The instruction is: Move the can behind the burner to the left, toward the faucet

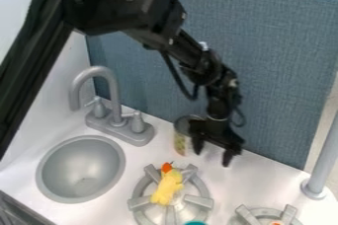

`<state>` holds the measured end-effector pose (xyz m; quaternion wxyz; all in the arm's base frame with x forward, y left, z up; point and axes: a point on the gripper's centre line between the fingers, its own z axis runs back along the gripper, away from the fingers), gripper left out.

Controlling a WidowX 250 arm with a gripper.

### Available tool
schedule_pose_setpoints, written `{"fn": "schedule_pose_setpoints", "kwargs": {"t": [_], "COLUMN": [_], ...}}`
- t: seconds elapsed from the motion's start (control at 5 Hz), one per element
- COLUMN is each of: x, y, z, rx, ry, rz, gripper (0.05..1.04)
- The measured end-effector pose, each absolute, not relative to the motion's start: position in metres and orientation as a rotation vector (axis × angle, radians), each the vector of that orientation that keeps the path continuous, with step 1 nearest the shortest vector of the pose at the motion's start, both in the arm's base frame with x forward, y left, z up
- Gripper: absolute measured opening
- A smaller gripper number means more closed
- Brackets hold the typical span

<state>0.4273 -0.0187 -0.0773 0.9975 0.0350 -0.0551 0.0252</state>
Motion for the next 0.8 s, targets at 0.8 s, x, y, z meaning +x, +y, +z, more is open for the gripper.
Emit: {"fn": "schedule_pose_setpoints", "kwargs": {"t": [0.8], "x": [0.409], "y": [0.018], "z": [-0.066], "rx": [0.165], "ry": [-0.298], "rz": [0.174], "gripper": [1.002]}}
